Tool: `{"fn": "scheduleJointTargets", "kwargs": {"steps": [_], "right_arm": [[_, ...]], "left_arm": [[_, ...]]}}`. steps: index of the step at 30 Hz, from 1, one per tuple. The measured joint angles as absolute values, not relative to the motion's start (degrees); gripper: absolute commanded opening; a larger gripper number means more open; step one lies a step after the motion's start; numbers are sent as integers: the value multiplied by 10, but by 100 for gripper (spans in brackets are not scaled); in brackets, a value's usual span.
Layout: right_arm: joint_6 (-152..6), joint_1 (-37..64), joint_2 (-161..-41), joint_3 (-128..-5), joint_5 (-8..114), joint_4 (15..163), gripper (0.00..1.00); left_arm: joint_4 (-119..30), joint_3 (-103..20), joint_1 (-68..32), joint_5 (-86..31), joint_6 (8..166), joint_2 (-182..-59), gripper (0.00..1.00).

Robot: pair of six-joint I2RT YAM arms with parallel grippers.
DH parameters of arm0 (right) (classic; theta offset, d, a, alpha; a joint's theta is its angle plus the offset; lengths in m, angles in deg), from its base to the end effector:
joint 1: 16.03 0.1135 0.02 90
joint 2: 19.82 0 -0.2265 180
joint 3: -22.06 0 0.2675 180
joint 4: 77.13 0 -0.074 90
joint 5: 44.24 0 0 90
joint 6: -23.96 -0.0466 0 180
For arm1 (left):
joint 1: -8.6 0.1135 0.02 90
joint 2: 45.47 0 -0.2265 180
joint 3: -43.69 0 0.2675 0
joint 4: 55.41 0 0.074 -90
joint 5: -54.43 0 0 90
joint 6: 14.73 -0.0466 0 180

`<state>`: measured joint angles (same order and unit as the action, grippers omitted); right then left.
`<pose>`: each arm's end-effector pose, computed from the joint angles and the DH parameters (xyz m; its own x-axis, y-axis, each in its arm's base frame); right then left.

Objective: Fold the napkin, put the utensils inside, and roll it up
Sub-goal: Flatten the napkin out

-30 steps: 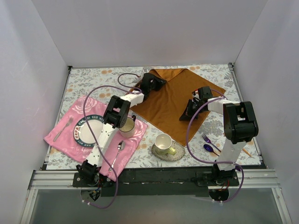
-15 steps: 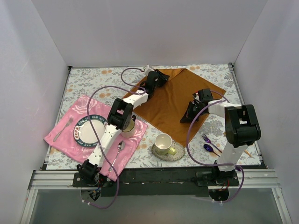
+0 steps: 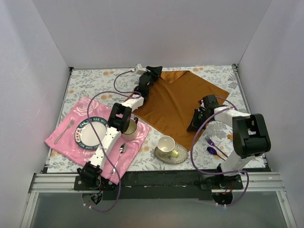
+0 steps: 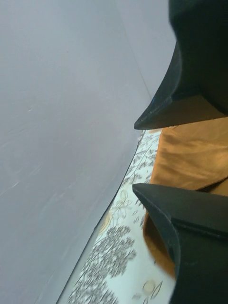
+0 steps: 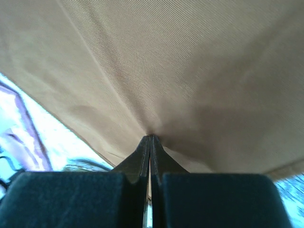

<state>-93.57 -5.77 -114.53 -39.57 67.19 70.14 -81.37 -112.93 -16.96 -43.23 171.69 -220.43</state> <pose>0.3028 0.0721 0.0862 -0.9407 0.2670 -0.2093 0.1372 0.8637 0.4849 0.5608 -0.2613 0.0652 -0.3199 -0.9387 0.1284 0.0844 -0.1632 -0.9830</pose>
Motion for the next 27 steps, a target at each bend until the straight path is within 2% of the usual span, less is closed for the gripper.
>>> {"fn": "scheduleJointTargets", "kwargs": {"steps": [3, 6, 7, 9, 10, 13, 17, 20, 22, 24, 27], "right_arm": [[-919, -57, -1141, -408, 649, 674, 2], [-905, -57, -1141, -451, 630, 633, 14], [-900, -58, -1141, -473, 622, 616, 22], [-894, -59, -1141, -520, 610, 588, 29], [-889, -62, -1141, -546, 605, 573, 37], [-873, -78, -1149, -622, 585, 525, 51], [-855, -123, -1167, -683, 566, 467, 58], [-846, -151, -1165, -676, 566, 429, 60], [-848, -152, -1150, -640, 572, 428, 61], [-853, -144, -1119, -578, 586, 426, 62], [-861, -124, -1069, -494, 606, 410, 62]], "left_arm": [[-799, -1088, -157, -420, 1709, -2170, 59], [-760, -1033, -149, -408, 1706, -2114, 63], [-744, -1024, -149, -402, 1706, -2096, 64], [-711, -1019, -149, -385, 1702, -2060, 66], [-689, -1019, -150, -376, 1700, -2041, 67], [-632, -990, -152, -347, 1690, -1964, 68], [-556, -934, -155, -320, 1664, -1857, 69], [-467, -909, -155, -312, 1630, -1790, 70], [-415, -889, -153, -312, 1610, -1756, 70], [-354, -858, -148, -313, 1586, -1721, 76], [-258, -820, -136, -322, 1540, -1690, 77]]}}
